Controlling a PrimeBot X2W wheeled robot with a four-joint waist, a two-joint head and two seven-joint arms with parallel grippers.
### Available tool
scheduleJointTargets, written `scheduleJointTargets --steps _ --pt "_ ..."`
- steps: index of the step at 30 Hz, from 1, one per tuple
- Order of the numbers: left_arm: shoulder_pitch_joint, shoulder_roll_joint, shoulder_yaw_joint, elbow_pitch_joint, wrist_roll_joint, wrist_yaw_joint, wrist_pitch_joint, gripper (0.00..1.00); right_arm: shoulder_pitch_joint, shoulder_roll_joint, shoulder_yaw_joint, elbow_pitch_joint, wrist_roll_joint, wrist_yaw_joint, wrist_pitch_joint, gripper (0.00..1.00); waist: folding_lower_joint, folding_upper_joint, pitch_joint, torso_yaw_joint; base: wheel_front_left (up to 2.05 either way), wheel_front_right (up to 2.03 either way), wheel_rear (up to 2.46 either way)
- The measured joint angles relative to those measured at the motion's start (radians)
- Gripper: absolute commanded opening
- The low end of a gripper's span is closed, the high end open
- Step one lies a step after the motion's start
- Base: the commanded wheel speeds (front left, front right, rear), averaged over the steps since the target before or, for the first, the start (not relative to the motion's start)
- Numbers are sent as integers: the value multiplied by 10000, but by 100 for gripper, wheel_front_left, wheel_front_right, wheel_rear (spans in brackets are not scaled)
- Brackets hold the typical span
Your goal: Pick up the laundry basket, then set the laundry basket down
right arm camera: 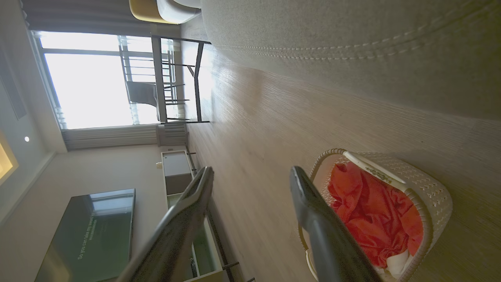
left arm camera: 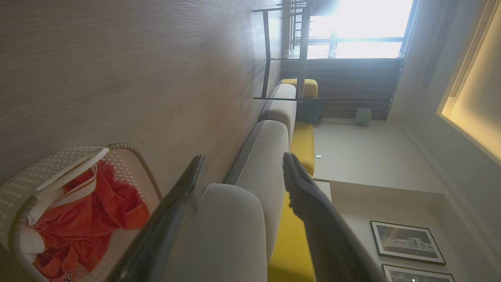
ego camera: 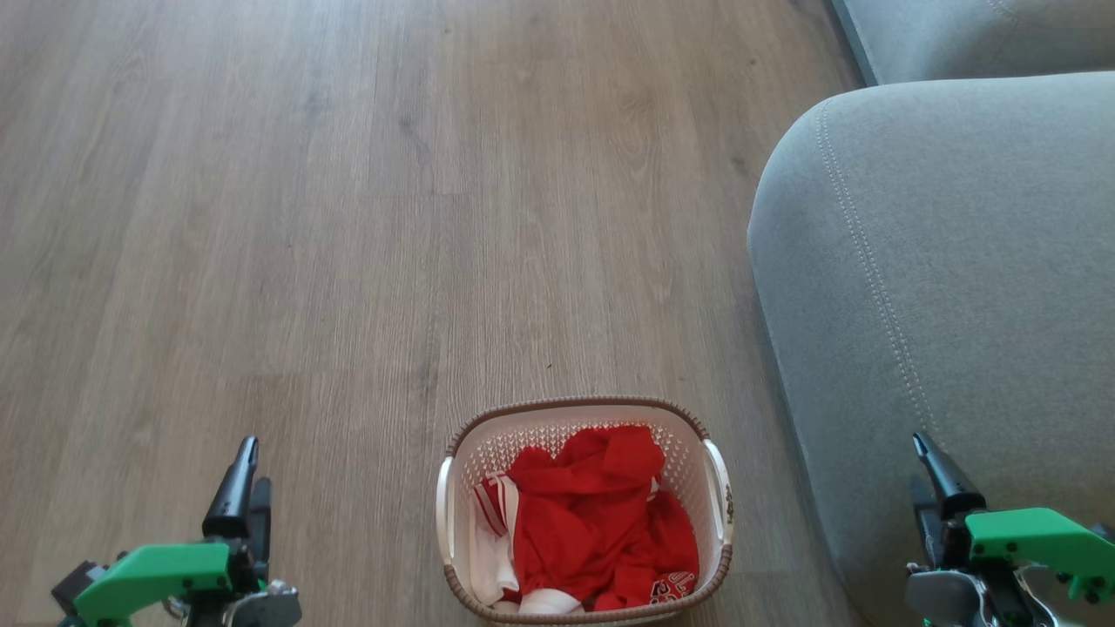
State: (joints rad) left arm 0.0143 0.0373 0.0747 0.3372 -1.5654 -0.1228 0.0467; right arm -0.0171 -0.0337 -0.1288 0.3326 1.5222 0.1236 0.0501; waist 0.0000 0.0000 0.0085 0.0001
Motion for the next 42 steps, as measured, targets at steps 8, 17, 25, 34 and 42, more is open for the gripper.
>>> scheduleJointTargets --steps 8,17,25,34,42 --pt "-219 -2 121 -360 961 -2 -228 100 -221 0 -25 -230 -932 0 -253 100 0 0 13 15 0 0 0" --pt "-251 -2 330 -711 1992 -2 -495 100 -402 0 -35 -650 -2297 0 -485 100 0 0 31 32 0 0 0" --pt "-357 -2 12 -1239 3768 458 -723 100 -506 0 113 -1127 -3797 0 -717 100 0 0 47 33 0 0 0" --pt "-367 -4 -391 -2000 5281 995 -938 100 -677 -6 454 -1655 -5643 0 -974 100 0 0 75 3 0 0 0" --pt "-579 2 -934 -2566 6870 1519 -1214 100 -833 -36 945 -1942 -7403 0 -1221 100 0 0 113 28 0 0 0"
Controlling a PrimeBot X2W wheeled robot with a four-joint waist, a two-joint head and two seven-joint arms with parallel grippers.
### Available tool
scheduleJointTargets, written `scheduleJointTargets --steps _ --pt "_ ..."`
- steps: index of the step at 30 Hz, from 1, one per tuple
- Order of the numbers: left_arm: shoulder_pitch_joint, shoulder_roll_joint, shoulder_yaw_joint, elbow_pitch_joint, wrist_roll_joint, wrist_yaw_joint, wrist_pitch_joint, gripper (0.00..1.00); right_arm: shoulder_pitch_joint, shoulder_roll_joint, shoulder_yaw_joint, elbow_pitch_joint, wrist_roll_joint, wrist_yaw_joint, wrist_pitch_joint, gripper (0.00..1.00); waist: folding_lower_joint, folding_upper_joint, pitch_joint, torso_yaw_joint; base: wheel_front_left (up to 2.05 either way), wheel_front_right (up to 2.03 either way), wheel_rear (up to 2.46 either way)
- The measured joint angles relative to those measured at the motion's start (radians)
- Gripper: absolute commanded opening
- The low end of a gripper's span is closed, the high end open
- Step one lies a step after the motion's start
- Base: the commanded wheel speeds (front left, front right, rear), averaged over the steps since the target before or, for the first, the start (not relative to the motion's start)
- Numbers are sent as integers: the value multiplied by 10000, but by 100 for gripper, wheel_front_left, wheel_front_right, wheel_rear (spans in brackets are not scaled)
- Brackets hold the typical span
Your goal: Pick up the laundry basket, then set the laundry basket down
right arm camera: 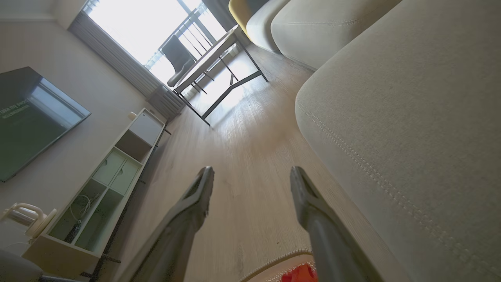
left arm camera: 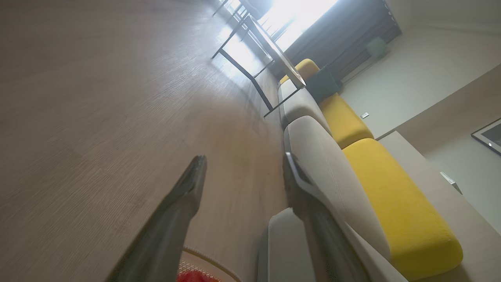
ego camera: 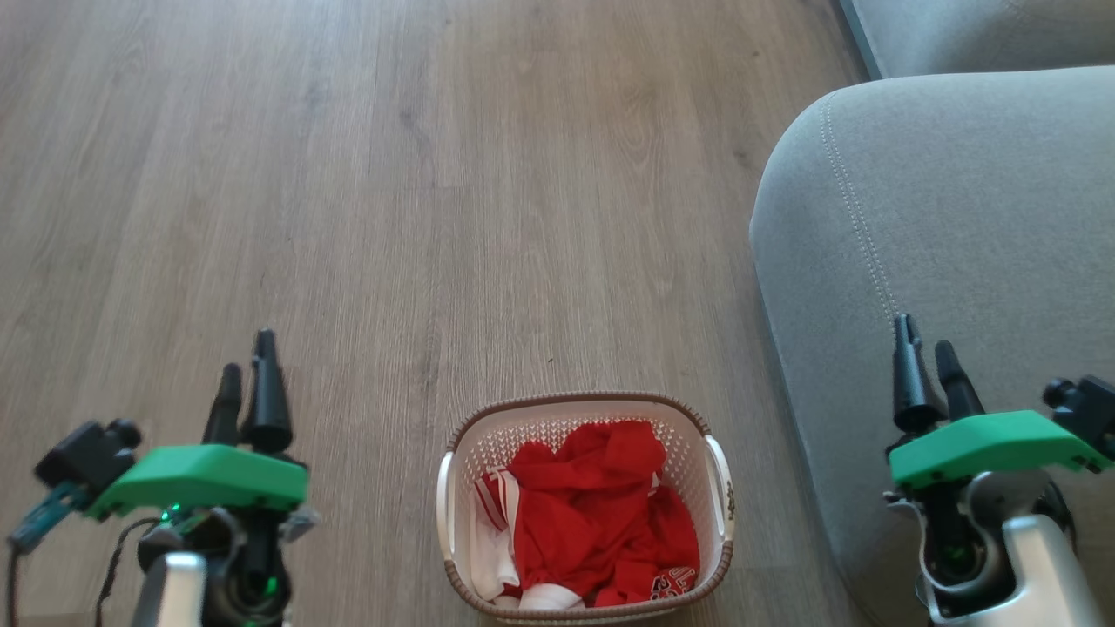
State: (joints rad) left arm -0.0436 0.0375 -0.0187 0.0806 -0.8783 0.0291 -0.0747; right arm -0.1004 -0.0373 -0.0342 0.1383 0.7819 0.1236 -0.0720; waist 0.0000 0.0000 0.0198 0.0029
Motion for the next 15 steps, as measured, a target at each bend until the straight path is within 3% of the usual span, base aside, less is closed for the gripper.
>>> scheduleJointTargets --steps 8,15 --pt "-27 19 -936 -21 1818 397 -165 100 -63 -88 491 -88 -1697 0 -224 100 0 0 50 -14 0 0 0" --pt "-272 201 -1682 184 2734 727 -341 100 -239 -140 688 -127 -2660 0 -382 100 0 0 80 -3 0 0 0"
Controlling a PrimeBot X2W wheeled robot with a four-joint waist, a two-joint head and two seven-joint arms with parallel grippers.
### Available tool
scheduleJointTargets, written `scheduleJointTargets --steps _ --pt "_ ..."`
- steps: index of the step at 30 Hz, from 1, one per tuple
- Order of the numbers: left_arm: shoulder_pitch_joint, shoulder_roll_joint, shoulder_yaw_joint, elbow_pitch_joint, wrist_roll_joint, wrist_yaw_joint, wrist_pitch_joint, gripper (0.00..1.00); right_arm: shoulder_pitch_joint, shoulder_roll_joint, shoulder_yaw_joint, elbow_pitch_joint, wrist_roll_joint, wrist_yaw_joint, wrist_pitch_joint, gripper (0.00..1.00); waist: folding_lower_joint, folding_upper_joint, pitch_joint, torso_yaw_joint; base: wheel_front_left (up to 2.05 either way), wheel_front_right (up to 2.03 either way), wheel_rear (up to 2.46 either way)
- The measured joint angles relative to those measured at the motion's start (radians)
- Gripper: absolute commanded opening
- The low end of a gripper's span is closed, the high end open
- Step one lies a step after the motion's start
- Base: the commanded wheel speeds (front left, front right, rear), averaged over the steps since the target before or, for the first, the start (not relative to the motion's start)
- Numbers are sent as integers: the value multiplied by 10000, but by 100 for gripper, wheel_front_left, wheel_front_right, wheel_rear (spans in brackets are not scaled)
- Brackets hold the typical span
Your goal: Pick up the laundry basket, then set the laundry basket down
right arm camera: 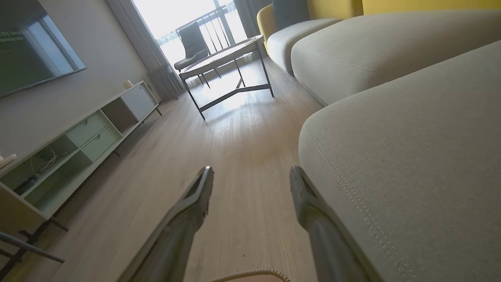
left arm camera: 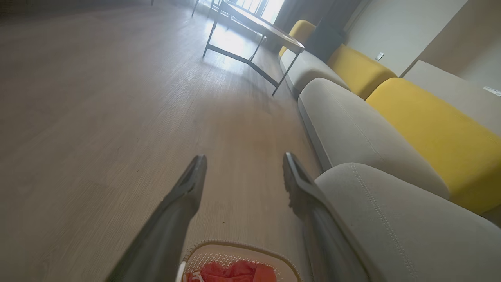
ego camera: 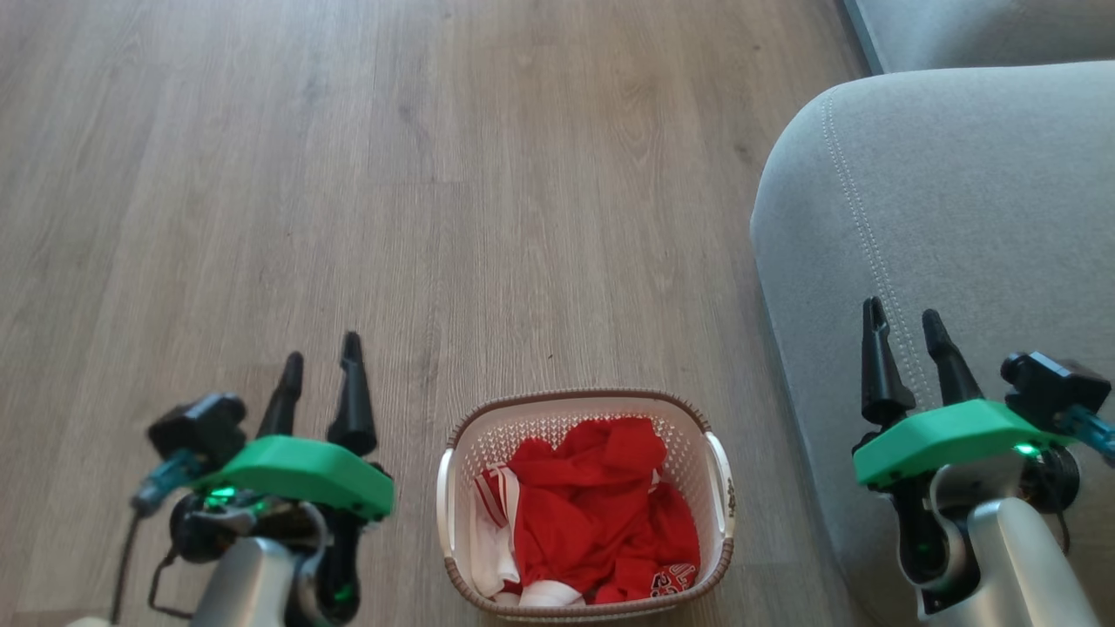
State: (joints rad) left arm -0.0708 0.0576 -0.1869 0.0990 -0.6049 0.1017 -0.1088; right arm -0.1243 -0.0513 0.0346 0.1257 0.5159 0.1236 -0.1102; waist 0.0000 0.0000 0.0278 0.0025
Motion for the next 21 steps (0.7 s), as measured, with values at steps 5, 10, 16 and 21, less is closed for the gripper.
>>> scheduleJointTargets --steps 5,10,16,21 --pt "-151 215 -675 587 656 194 -186 100 -2 -59 194 257 -652 0 -151 100 0 0 -31 29 0 0 0" --pt "-193 360 -1239 1356 1306 351 -328 100 -92 -71 366 437 -1310 0 -253 100 0 0 -74 28 0 0 0" --pt "-468 353 -1544 2121 1551 288 -437 100 -195 -73 454 560 -1983 0 -472 100 0 0 -115 40 0 0 0" --pt "-563 347 -1735 2445 2207 219 -612 100 -215 -77 688 993 -2545 0 -589 100 0 0 -141 19 0 0 0"
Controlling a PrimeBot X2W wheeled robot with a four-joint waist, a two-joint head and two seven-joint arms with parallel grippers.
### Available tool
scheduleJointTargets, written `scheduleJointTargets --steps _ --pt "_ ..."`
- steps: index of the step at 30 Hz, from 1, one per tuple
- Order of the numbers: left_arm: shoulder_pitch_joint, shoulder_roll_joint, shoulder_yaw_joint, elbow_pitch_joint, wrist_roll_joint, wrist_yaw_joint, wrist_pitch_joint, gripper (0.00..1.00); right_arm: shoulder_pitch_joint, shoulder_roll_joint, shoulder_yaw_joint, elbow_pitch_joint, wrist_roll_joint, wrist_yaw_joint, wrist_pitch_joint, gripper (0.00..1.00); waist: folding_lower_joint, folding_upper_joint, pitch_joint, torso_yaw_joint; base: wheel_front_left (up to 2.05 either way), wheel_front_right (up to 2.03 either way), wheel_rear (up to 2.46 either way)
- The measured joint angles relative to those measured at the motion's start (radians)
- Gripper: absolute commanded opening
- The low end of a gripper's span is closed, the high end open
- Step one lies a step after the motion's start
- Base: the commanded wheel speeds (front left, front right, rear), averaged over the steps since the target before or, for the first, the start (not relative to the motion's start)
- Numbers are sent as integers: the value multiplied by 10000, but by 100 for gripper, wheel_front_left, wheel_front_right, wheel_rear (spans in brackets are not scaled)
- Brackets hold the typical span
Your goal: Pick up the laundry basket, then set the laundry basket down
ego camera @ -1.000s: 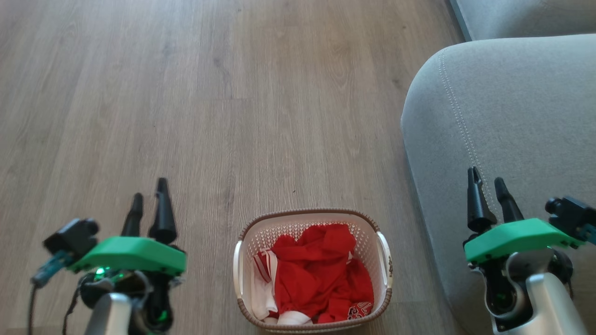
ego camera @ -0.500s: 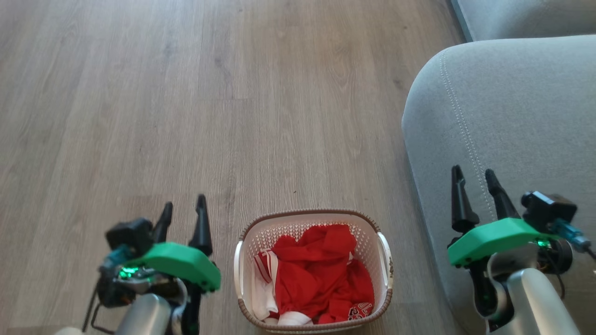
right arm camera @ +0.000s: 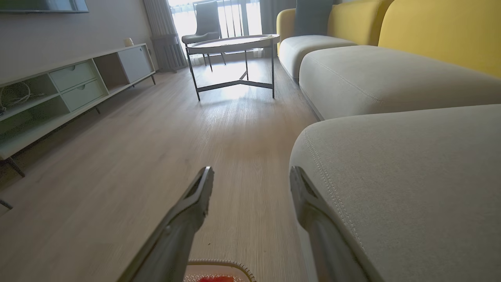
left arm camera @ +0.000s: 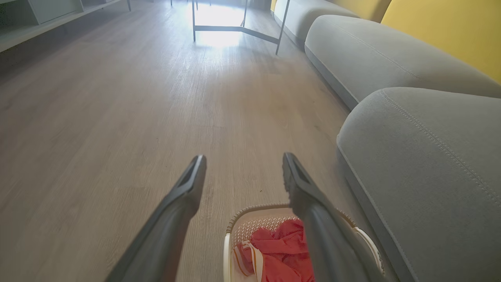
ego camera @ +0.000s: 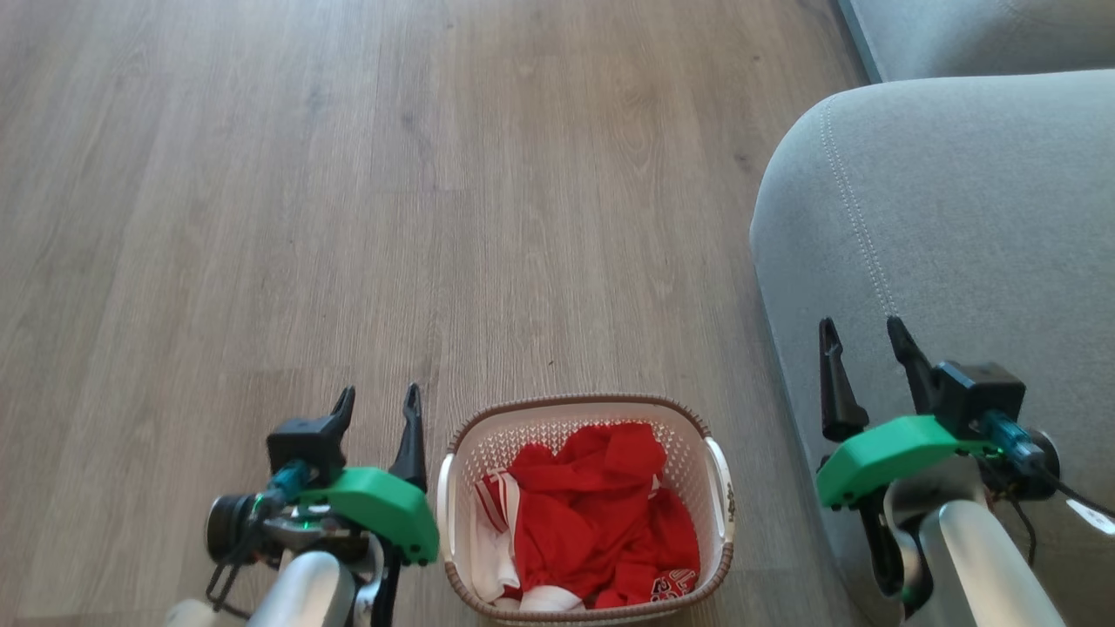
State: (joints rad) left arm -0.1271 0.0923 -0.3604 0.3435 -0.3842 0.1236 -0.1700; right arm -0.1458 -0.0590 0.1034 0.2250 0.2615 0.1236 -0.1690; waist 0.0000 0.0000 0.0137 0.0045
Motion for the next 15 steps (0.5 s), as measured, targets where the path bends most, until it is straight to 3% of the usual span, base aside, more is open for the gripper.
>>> scheduleJointTargets --steps 10,15 --pt "-371 2 -224 -1024 1384 715 -316 100 -375 -10 184 -506 -1047 2 -299 100 0 0 65 -19 0 0 0" --pt "-376 4 -211 -2082 2176 1317 -506 100 -375 -8 188 -1164 -1473 2 -525 100 0 0 131 24 0 0 0"
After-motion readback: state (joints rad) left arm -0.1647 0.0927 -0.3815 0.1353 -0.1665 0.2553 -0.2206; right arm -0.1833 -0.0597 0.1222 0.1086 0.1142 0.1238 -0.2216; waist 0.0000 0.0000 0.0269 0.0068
